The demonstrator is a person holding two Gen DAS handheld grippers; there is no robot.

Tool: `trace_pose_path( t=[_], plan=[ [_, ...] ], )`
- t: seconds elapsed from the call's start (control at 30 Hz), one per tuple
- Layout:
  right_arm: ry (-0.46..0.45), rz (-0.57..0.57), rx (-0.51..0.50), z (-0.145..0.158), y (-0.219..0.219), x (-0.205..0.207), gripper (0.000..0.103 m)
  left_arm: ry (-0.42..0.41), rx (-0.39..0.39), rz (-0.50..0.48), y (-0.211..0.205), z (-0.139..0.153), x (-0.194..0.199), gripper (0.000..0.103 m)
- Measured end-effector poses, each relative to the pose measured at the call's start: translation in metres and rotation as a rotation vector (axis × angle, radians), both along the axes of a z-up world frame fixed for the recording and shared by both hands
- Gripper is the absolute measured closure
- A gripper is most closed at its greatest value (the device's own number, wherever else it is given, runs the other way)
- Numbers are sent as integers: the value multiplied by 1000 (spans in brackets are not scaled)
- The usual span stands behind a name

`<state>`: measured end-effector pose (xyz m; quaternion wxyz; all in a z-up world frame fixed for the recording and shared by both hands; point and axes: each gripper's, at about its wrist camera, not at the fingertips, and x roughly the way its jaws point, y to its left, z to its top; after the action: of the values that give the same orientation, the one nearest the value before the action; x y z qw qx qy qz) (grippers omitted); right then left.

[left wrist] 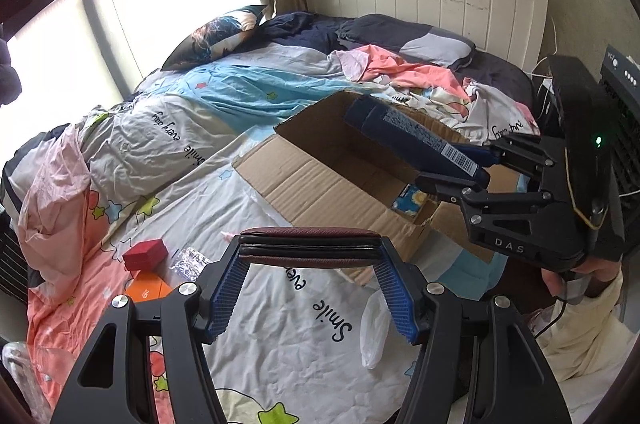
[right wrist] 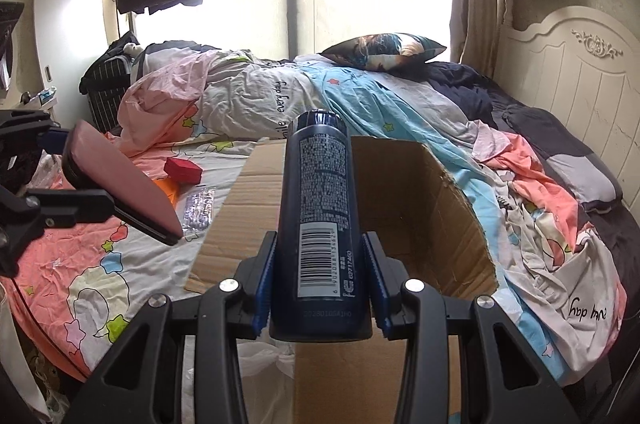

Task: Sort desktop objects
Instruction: 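Lift and carry the maroon pouch and blue bottle with both grippers over the cardboard box, then open the left gripper to drop the pouch while the right gripper releases the bottle into the box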

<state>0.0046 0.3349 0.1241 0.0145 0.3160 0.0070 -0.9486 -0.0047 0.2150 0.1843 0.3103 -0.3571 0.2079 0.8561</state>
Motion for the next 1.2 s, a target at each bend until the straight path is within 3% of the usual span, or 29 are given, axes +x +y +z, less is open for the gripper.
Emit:
trace_pose_path(
  t=[0.47,0.7,1.2],
  plan=[
    [-41,-77,-5,-17,42,6,65,18,-44,-131,69,5,10,38],
    [-58,-118,10,-22,60,5,65,26,-23,-203,95,11,14,38],
    [-72,-147,31,-28,73,-3,65,-69,34,-218,115,-15,-24,38]
  ],
)
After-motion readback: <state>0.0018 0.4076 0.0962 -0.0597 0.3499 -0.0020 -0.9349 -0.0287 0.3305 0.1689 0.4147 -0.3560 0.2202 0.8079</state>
